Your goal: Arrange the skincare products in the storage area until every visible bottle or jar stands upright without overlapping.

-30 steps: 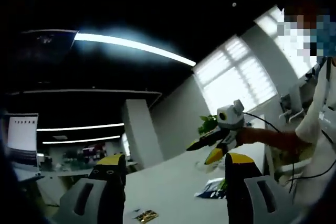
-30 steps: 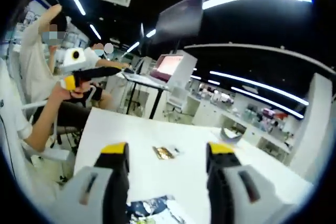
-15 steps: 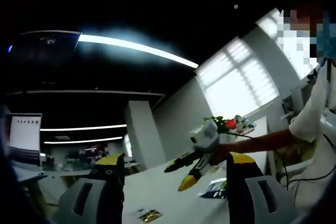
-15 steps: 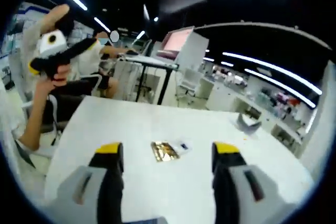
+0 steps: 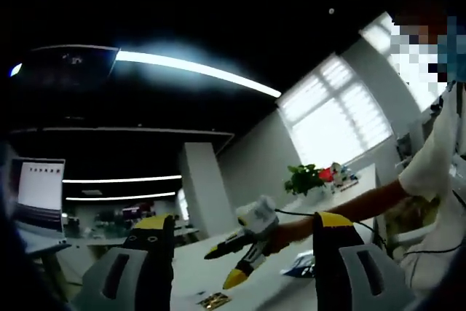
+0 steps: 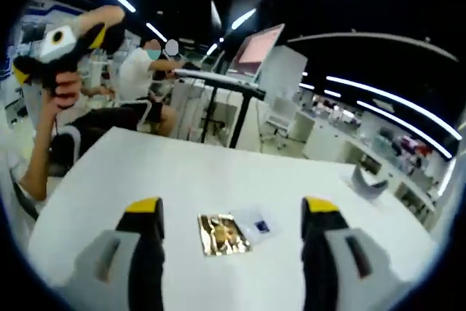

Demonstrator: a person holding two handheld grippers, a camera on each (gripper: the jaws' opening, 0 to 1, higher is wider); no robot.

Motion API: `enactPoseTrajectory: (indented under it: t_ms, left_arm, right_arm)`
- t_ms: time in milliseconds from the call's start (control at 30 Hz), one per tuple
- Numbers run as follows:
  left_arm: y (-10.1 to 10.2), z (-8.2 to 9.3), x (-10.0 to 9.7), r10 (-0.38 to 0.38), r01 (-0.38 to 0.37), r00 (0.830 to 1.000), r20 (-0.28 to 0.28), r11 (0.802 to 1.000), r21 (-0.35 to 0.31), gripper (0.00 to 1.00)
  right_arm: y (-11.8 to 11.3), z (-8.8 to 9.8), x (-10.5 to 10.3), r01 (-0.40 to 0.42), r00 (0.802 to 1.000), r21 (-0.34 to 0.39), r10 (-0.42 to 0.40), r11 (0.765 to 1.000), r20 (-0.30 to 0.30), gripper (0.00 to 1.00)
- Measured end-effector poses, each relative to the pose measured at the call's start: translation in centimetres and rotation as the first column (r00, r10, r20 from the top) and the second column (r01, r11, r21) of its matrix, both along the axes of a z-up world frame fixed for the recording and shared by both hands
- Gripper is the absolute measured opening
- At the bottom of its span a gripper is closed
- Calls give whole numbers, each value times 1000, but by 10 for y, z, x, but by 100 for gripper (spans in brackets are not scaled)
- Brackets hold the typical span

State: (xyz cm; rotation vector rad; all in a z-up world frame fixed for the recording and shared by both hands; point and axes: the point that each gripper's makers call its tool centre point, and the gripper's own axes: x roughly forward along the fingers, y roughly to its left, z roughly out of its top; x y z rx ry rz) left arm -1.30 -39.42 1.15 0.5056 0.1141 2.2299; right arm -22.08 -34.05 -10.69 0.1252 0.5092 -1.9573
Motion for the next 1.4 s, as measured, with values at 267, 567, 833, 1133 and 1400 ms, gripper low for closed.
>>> enactPoseTrajectory:
  t_ms: [267, 567, 833, 1133, 1400]
  left_arm:
    - [-4, 0, -7, 3, -3, 1000, 2, 1000, -3, 80]
    - [-13, 5, -16, 27, -27, 1000, -16, 1000, -2, 79]
    - [-14, 5, -17, 32, -31, 999, -22, 999, 24, 77]
    - [-10, 3, -14, 49, -49, 998, -44, 999, -4, 77]
    - [-16, 3, -17, 64, -64, 997, -47, 998, 7, 76]
  right_arm:
    - [-22, 8, -12, -109, 988, -210, 129, 972, 82, 88]
    - [-28, -16, -43, -114, 973, -215, 152, 970, 173, 100]
    - [-44, -47, -39, -166, 957, -148, 195, 975, 213, 100]
    - [-45, -63, -47, -177, 941, -106, 199, 979, 274, 100]
    - [-51, -68, -37, -235, 923, -88, 250, 968, 291, 98]
